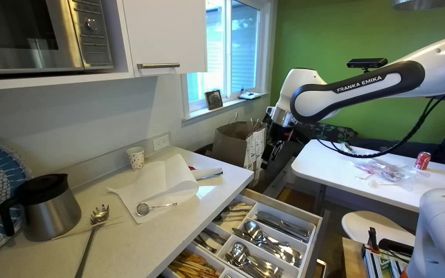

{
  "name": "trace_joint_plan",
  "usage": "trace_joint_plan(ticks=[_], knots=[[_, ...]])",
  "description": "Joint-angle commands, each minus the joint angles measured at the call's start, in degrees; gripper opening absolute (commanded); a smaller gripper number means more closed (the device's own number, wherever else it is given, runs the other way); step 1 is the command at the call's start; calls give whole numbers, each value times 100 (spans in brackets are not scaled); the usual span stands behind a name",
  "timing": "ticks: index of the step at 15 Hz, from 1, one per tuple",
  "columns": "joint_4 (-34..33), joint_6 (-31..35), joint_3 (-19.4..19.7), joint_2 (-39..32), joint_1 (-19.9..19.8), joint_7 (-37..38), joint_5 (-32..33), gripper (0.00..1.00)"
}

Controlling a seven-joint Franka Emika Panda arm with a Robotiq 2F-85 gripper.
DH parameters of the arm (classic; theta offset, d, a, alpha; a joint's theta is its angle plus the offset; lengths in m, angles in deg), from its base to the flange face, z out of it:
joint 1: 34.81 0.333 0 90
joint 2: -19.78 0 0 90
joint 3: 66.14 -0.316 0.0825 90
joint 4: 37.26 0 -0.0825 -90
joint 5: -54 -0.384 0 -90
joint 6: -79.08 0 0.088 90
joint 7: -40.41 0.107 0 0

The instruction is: Put the silver strainer on the silver serving spoon

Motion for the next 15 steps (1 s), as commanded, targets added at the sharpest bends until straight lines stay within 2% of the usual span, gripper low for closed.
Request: trace_joint_plan(ticks=[1, 4, 8, 15], knots=[[-14, -19, -94, -12, -105, -40, -52, 100], [-329, -42, 81, -363, 265, -426, -953, 100], [-799, 68, -88, -972, 484, -585, -1757, 100], [-1453, 704, -926, -1972, 624, -999, -1088, 100]])
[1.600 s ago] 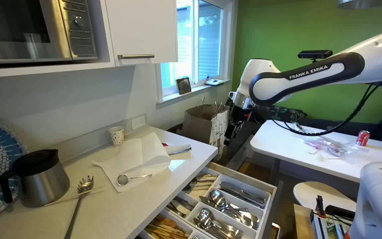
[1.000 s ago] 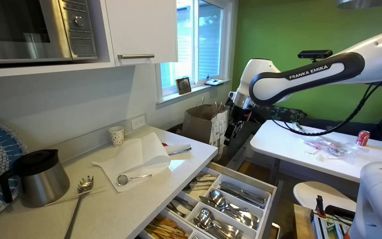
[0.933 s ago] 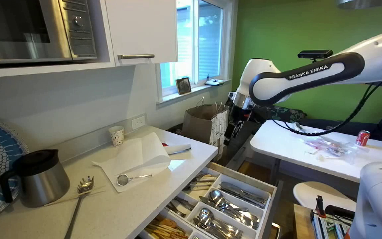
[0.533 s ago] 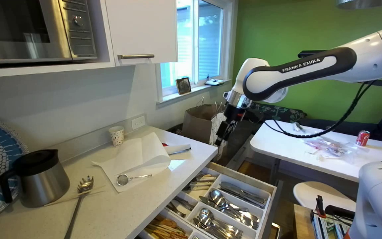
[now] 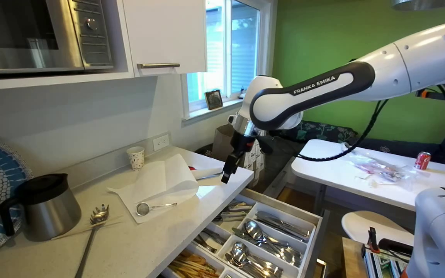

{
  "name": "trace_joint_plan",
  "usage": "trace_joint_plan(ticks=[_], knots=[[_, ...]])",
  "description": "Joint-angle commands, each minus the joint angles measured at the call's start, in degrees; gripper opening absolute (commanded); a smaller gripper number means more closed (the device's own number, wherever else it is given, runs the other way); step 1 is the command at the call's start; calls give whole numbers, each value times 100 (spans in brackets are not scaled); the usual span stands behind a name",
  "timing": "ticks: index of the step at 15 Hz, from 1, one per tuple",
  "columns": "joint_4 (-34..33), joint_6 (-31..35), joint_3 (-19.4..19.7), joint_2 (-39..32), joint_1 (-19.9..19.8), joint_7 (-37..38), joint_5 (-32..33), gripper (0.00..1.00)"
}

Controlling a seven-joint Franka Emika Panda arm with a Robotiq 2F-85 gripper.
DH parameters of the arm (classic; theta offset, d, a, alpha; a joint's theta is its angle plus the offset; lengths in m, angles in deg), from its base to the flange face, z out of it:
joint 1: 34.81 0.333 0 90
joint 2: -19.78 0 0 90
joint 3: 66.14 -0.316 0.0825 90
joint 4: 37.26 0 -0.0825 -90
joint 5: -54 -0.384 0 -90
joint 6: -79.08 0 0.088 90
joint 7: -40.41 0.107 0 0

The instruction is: Put the silver strainer on the silver serving spoon

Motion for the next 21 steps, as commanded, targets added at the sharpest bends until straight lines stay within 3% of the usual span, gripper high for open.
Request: trace_joint_plan(ticks=[1, 6, 7, 16, 17, 21], knots=[[-449, 339, -343, -626, 41, -315, 422, 100], [-1041, 597, -654, -1321, 2, -1213, 899, 100], [-785, 468, -670, -1013, -41, -797, 792, 100], [-1032, 548, -737, -1291, -70, -1137, 825, 100], [-1132, 924, -744, -1511, -54, -1154, 993, 100], [-1538, 1283, -808, -2129, -51, -1069, 1494, 100]])
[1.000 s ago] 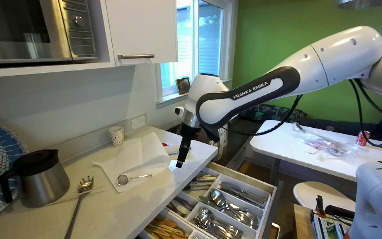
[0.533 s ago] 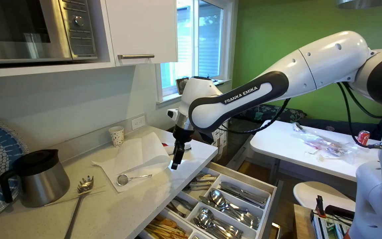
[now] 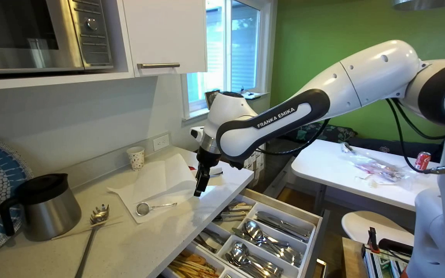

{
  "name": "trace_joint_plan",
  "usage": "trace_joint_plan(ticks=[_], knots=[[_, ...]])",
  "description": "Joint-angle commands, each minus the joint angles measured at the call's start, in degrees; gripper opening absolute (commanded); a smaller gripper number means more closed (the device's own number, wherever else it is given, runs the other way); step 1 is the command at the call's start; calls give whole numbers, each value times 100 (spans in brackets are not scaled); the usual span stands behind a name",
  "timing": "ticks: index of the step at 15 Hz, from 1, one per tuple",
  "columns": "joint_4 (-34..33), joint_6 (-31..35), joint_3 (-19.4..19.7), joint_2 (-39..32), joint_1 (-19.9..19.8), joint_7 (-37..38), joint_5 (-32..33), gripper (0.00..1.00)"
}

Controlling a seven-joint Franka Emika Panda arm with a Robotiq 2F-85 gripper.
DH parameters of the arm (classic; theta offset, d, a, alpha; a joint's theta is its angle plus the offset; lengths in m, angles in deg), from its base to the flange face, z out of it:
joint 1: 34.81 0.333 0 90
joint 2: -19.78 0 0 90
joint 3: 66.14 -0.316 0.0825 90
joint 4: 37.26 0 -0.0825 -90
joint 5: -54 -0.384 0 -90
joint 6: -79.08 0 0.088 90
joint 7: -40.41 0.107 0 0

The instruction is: Put the silver strainer on the silver serving spoon

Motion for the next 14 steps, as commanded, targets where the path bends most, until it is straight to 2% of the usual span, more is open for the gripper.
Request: trace_joint_plan(ticks=[1, 10, 14], knots=[[-527, 182, -142, -728, -78, 90, 448, 100], [-1693, 153, -254, -1963, -29, 314, 1233, 100], [-2232, 345, -193, -2430, 19, 481, 1566, 100]])
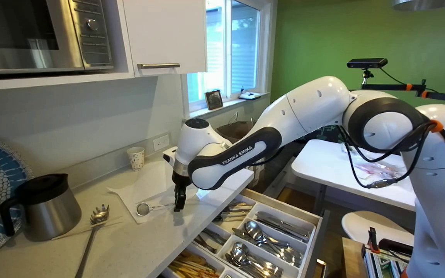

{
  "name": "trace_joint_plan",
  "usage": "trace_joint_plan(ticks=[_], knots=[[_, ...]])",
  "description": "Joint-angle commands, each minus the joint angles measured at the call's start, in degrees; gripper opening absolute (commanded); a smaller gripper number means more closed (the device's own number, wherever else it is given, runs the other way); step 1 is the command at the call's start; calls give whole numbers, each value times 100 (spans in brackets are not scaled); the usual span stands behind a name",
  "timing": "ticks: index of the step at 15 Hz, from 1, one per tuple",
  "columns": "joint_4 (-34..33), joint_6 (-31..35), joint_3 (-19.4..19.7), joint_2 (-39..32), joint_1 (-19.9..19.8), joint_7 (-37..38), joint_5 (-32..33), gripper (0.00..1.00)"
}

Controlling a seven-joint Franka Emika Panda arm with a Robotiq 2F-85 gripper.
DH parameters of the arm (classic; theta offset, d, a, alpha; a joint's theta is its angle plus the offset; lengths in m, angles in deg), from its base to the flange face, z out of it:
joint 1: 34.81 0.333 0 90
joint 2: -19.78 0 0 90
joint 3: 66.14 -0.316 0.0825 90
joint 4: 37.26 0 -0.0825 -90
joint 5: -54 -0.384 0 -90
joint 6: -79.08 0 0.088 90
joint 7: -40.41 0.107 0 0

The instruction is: Put the silver strainer on the silver serving spoon

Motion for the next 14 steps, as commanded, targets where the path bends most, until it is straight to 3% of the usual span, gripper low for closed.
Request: trace_joint_plan(ticks=[1, 6, 7, 8, 10, 12, 14], knots=[[-606, 116, 20, -525, 26, 277, 390, 100], [-1121, 68, 54, -961, 104, 433, 703, 100], [-1192, 67, 55, -1024, 116, 446, 730, 90], [-1261, 57, 49, -1079, 124, 455, 743, 73], [-1366, 67, 64, -1161, 153, 505, 791, 56], [-1448, 25, 70, -1213, 169, 528, 801, 40], [-1520, 2, 65, -1269, 161, 531, 787, 36]])
